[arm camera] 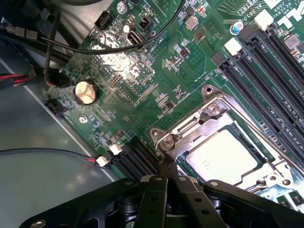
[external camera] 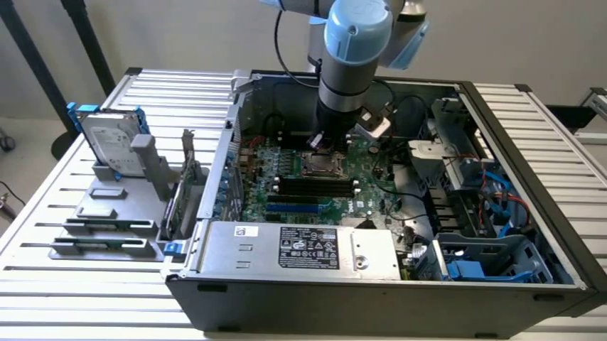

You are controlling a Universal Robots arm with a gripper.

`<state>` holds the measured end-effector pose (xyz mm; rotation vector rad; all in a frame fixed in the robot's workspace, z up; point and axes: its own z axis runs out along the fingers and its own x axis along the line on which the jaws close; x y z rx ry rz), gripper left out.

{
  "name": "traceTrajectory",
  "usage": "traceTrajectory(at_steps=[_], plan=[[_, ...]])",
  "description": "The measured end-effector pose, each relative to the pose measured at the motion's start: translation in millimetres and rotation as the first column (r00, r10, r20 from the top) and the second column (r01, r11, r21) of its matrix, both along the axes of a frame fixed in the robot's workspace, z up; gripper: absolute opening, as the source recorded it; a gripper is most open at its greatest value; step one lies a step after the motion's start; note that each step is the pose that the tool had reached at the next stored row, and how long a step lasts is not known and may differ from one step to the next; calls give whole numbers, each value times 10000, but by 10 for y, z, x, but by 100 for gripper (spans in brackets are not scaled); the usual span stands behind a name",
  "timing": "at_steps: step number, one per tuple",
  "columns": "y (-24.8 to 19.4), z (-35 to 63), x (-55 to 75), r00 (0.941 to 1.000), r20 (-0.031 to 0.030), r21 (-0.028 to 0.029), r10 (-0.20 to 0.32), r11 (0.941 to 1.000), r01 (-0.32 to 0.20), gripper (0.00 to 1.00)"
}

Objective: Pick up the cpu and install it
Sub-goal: 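Install the first cpu locking lever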

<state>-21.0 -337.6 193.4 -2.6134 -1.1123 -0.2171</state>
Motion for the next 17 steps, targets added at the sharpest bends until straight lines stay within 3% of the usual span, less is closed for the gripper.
traceTrajectory(at_steps=[6, 10, 17], plan=[[-3, 0, 0, 10000, -13, 29, 1, 10000, -1, 11], [-25, 75, -1, 10000, -62, 72, 0, 10000, 0, 11], [-131, 211, -48, 10000, -90, 145, -2, 9999, 3, 11]])
